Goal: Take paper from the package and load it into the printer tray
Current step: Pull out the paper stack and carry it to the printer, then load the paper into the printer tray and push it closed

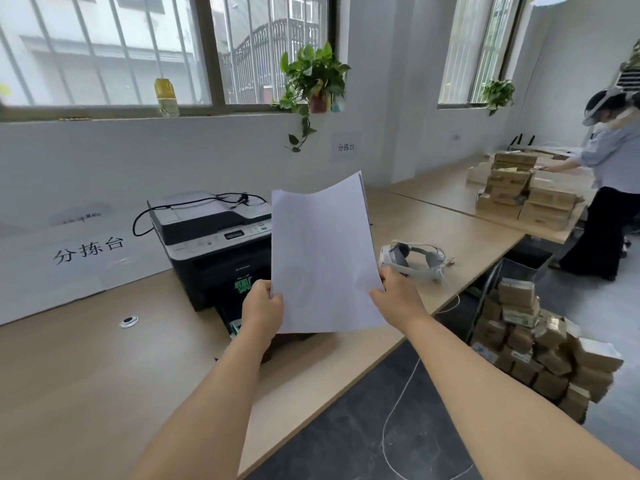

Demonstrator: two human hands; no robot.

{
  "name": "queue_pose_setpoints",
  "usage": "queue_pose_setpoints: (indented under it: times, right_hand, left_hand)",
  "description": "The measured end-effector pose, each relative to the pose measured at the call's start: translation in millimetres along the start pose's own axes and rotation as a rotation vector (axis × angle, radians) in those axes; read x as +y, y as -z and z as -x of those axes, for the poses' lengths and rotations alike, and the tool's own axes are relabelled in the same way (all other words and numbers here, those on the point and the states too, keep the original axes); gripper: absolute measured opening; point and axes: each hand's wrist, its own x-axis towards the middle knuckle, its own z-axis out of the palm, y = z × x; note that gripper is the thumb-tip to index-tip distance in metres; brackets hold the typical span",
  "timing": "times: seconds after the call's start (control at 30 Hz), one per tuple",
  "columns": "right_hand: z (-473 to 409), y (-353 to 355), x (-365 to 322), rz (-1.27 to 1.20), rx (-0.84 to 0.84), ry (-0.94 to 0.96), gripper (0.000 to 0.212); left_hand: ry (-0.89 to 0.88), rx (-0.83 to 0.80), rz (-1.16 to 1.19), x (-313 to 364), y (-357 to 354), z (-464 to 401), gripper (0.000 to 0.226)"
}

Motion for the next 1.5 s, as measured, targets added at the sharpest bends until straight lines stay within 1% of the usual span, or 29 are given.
queue_pose_setpoints:
  times: [0.13,0.23,0.4,0.67,0.87,1.0,1.1,1.2,1.33,1.43,1.5]
  right_hand:
    - [-51.6,-10.9,7.8,0.018,-0.047,0.032,0.021]
    - [-92.4,-13.2,17.6,0.035,-0.097,0.063,0.023]
    - [-154.3,-13.6,30.9,0.038,-0.189,0.119,0.027]
    - [-213.7,-37.4,40.2,0.042,-0.309,0.186,0.024]
    - [-226.2,-72.7,37.2,-0.026,-0.368,0.217,0.021]
    - [-228.5,-93.2,36.4,-0.075,-0.406,0.208,0.013]
    - [-226.6,-108.0,37.6,-0.102,-0.416,0.222,0.016]
    - [-220.8,-123.2,44.8,-0.163,-0.428,0.200,0.014]
    - [-210.9,-141.2,64.9,-0.241,-0.452,0.183,0.011]
    - [-200.5,-152.6,85.1,-0.284,-0.482,0.175,0.009]
    - [-194.1,-160.1,98.1,-0.321,-0.485,0.151,0.014]
  left_hand:
    - [0.054,0.051,0.020,-0.8,-16.7,-34.6,0.014]
    - [0.090,0.102,0.030,-1.6,-36.5,-58.7,0.011]
    - [0.148,0.183,0.038,2.9,-67.0,-91.1,0.012]
    - [0.232,0.303,-0.003,-9.7,-85.1,-116.5,0.009]
    - [0.281,0.373,0.013,-29.7,-71.9,-125.5,0.011]
    - [0.340,0.370,0.107,-45.2,-66.4,-129.3,0.012]
    - [0.396,0.368,0.182,-61.8,-62.5,-131.8,0.014]
    - [0.436,0.358,0.270,-78.9,-62.8,-132.7,0.015]
    - [0.435,0.339,0.382,-99.2,-64.4,-128.4,0.019]
    - [0.422,0.318,0.484,-115.9,-67.0,-123.4,0.016]
    - [0.393,0.306,0.536,-124.1,-71.6,-119.2,0.013]
